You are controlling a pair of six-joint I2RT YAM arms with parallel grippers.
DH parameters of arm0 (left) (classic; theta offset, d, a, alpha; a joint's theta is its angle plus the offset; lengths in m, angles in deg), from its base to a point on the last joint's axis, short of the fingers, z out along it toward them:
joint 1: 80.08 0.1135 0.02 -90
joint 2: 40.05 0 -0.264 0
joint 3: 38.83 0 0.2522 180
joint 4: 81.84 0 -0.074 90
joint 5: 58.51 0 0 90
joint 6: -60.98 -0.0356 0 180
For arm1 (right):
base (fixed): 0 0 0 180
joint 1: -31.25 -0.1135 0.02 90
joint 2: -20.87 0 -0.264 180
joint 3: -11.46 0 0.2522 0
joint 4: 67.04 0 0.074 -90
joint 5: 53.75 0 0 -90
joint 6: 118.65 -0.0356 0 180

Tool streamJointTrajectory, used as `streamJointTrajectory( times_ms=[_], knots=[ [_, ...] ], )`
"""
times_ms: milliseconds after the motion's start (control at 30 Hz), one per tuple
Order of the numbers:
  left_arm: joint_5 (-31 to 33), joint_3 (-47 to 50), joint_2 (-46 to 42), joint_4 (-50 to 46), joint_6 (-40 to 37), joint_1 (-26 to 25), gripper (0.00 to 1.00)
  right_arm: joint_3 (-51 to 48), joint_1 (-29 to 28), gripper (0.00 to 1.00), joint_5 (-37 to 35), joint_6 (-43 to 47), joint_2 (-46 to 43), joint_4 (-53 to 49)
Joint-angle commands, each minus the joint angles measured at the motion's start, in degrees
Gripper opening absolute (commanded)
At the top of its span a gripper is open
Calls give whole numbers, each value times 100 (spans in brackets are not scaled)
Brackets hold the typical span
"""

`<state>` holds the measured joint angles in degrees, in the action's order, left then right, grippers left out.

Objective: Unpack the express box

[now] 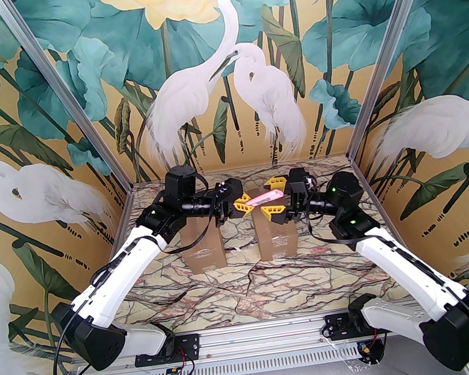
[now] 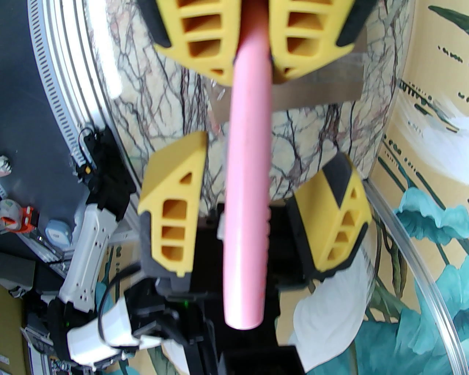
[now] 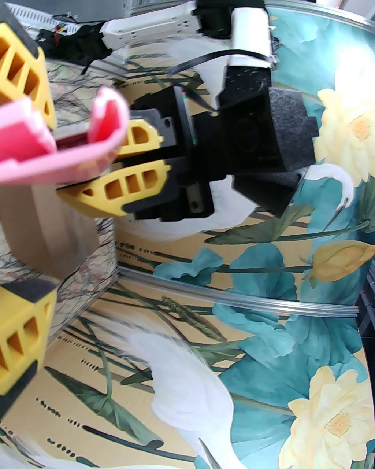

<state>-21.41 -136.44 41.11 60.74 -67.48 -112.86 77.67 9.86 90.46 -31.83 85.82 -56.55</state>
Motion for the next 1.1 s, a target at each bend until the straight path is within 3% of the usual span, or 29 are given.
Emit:
streamJointTrajectory(
  times_ms=[0, 133, 867, 1000, 1067],
  knots=[
    [-405, -118, 173, 575, 567, -58, 0, -134, -6, 63, 195, -1046, 185, 1382],
    [-468, -138, 301, 809, 811, -121, 0, -108, -60, 55, 254, -1376, 390, 1817],
    [-731, -452, 682, 641, 1135, -251, 0, 31, -304, 39, 370, -2360, 920, 2720],
    [-757, -499, 703, 492, 1072, -264, 0, 32, -313, 30, 364, -2455, 976, 2820],
    [-733, -536, 704, 388, 1018, -263, 0, 24, -313, 20, 362, -2445, 972, 2807]
  ],
)
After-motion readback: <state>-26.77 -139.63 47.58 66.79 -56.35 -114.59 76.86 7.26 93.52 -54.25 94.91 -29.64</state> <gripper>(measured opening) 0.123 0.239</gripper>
